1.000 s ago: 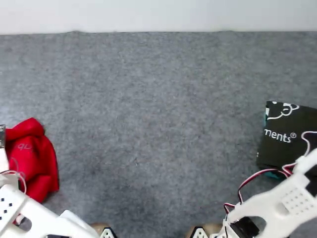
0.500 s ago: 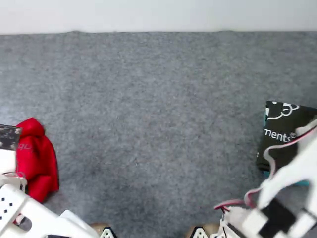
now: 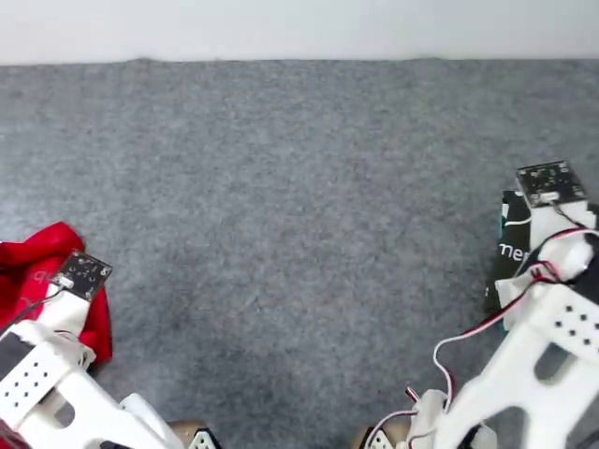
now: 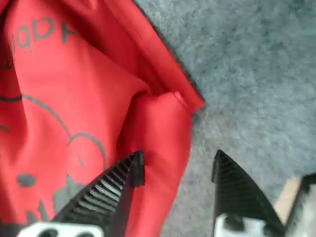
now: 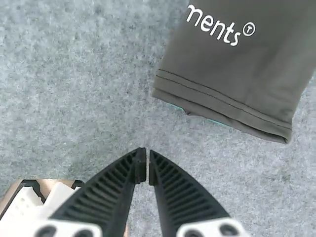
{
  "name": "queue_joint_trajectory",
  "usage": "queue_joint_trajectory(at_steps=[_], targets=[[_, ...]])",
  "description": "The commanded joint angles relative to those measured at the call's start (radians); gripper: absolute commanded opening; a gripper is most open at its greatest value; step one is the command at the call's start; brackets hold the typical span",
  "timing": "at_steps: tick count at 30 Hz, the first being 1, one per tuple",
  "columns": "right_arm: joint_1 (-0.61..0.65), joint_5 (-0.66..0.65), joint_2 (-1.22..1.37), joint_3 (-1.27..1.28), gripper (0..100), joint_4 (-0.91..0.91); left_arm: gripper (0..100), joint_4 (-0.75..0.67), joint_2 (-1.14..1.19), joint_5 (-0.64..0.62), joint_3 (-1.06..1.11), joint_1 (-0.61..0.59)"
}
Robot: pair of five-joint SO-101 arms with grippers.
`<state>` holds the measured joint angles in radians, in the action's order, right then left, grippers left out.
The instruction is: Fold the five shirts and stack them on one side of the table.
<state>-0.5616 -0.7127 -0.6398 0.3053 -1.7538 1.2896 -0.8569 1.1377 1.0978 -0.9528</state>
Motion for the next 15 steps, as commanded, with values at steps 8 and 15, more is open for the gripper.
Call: queue_joint_trajectory(at_steps=[8,15], targets=[[0.005,0.011,-0.079,-0.003,0.9,-0.041,6,-0.252,-0.015,0.008,0.124,0.008],[0.005,0.012,-0.093,-0.003,0.9,-0.041,1,-0.164,-0.018,-0.133,-0.179,0.011]])
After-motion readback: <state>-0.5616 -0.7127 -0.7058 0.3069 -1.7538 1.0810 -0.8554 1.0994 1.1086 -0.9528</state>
